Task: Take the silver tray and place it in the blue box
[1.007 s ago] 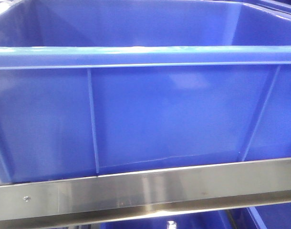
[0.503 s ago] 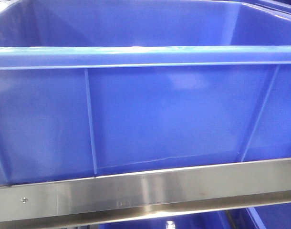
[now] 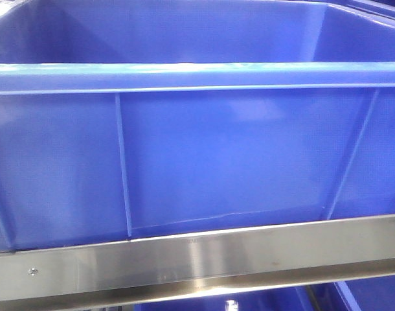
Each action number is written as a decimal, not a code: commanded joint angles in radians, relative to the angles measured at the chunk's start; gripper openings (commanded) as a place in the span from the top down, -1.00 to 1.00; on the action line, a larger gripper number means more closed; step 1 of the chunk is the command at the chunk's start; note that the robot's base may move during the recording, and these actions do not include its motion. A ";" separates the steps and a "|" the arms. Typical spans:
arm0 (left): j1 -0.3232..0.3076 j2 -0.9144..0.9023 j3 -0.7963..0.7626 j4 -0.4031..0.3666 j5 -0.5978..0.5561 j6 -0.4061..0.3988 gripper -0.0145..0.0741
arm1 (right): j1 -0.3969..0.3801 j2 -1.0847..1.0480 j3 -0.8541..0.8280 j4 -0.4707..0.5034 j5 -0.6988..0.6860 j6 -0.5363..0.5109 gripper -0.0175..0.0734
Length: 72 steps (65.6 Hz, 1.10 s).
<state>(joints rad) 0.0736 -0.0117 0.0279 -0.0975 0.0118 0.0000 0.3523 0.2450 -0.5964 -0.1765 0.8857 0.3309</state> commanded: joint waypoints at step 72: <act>0.001 -0.015 -0.002 -0.006 -0.087 0.000 0.91 | -0.300 -0.276 0.630 0.255 -0.962 -0.310 0.49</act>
<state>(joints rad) 0.0736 -0.0117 0.0279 -0.0975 0.0118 0.0000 0.0577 -0.0087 0.0183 0.0942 0.0911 -0.0477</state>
